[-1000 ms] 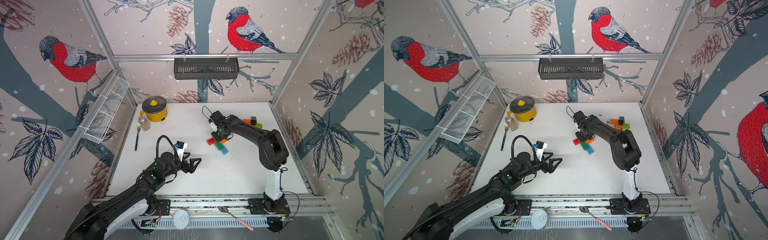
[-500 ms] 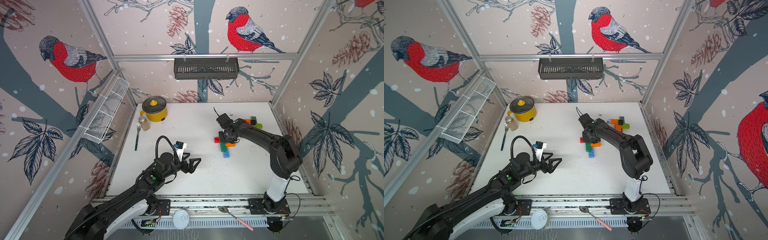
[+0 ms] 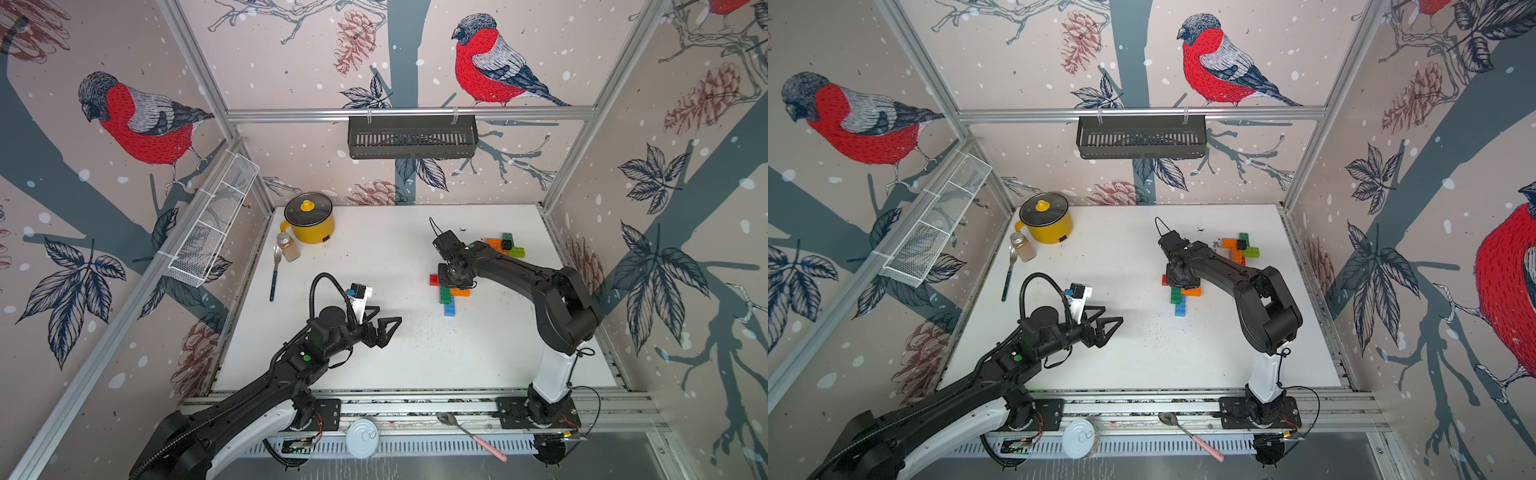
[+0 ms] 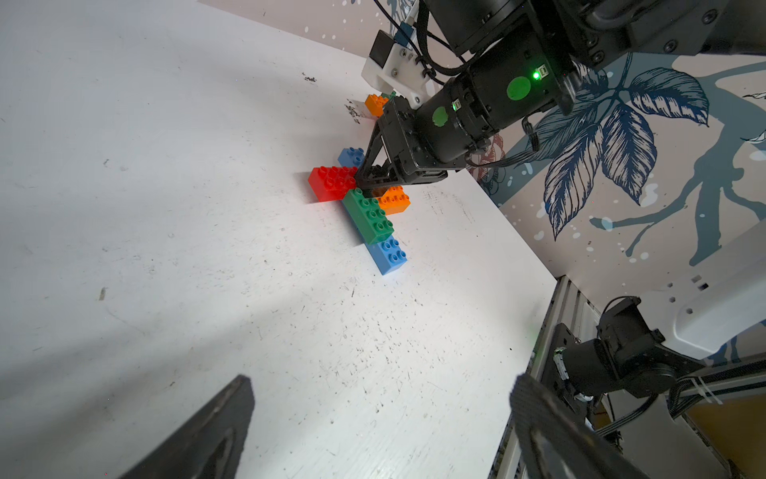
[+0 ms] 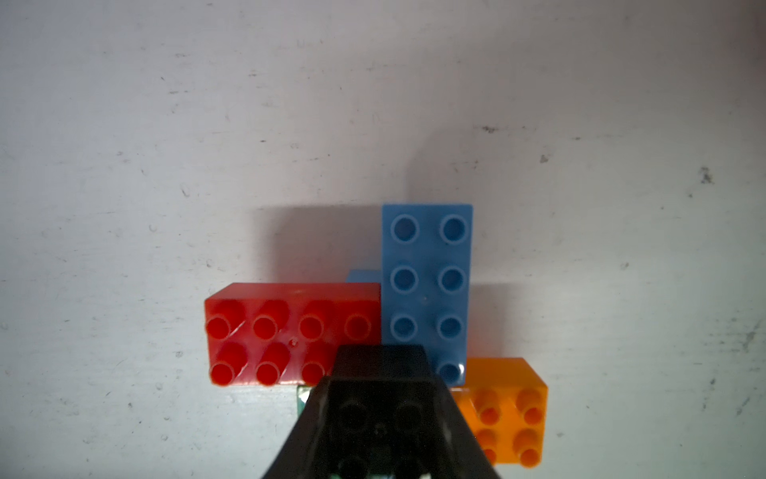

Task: Assemble a small pinwheel with lego
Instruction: Move the lego brick at the center of the board, then reset both arms

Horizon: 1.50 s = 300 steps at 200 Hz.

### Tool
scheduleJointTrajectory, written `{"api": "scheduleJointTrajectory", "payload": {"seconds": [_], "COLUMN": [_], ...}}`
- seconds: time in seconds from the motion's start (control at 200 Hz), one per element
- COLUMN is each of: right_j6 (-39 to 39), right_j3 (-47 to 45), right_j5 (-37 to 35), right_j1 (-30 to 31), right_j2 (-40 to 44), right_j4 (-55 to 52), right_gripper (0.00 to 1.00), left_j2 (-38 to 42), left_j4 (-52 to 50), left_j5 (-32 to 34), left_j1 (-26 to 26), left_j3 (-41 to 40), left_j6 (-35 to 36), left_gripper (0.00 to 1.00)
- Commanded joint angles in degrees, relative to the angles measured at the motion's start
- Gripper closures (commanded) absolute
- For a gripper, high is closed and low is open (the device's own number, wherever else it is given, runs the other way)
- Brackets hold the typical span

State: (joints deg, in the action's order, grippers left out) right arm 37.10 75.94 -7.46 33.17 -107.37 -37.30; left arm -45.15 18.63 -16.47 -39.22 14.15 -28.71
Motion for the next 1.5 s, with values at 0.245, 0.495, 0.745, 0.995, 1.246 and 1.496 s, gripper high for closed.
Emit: {"api": "scheduleJointTrajectory", "payload": {"seconds": [0.245,0.495,0.745,0.995,1.246,1.496], "right_j6": [-0.8,-1.8,-3.8,-9.5,-13.2,-12.4], "right_j3": [-0.3,3.8,5.3,-1.4,-35.9,-59.7], "right_j5": [0.6,1.3,2.5,-4.6,-22.3,-20.9], "right_j1": [-1.0,-2.0,-2.3,-4.5,-15.5,-33.8], "right_j2": [-1.2,-1.5,3.5,22.9,53.8,63.8], "right_j4": [-1.4,-2.2,-1.9,5.4,37.5,59.6], "right_gripper": [0.78,0.51,0.19,0.01,0.0,0.01], "left_j2": [0.1,0.3,-0.6,-4.3,-3.8,-2.8], "left_j4": [2.9,2.2,2.0,-16.3,-20.9,1.5], "left_j5": [0.4,1.5,5.4,34.0,75.7,77.4], "left_j1": [-0.1,-0.1,-0.1,0.5,2.3,16.1], "left_j3": [-0.3,0.1,2.8,15.7,19.2,6.2], "left_j6": [-0.3,0.1,-3.0,-11.6,-7.7,10.1], "left_gripper": [0.03,0.03,0.03,0.03,0.03,0.03]}}
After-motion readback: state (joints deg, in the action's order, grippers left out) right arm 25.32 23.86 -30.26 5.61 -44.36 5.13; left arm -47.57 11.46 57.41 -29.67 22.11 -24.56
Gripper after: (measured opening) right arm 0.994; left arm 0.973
